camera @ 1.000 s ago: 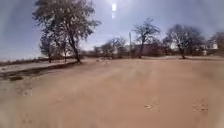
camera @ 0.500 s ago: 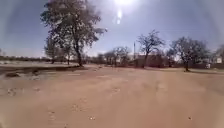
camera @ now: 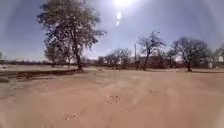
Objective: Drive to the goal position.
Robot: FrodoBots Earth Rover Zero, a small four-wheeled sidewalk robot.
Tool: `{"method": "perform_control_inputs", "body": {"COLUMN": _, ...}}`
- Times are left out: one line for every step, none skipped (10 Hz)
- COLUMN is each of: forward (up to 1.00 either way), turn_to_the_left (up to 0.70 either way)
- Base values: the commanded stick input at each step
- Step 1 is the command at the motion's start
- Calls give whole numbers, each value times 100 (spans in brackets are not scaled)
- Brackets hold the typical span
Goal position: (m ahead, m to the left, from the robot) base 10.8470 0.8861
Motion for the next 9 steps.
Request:
{"method": "perform_control_inputs", "body": {"forward": 100, "turn_to_the_left": -14}}
{"method": "perform_control_inputs", "body": {"forward": 100, "turn_to_the_left": -11}}
{"method": "perform_control_inputs", "body": {"forward": 100, "turn_to_the_left": -8}}
{"method": "perform_control_inputs", "body": {"forward": 100, "turn_to_the_left": -5}}
{"method": "perform_control_inputs", "body": {"forward": 100, "turn_to_the_left": -2}}
{"method": "perform_control_inputs", "body": {"forward": 100, "turn_to_the_left": 0}}
{"method": "perform_control_inputs", "body": {"forward": 100, "turn_to_the_left": 0}}
{"method": "perform_control_inputs", "body": {"forward": 100, "turn_to_the_left": 0}}
{"method": "perform_control_inputs", "body": {"forward": 100, "turn_to_the_left": 0}}
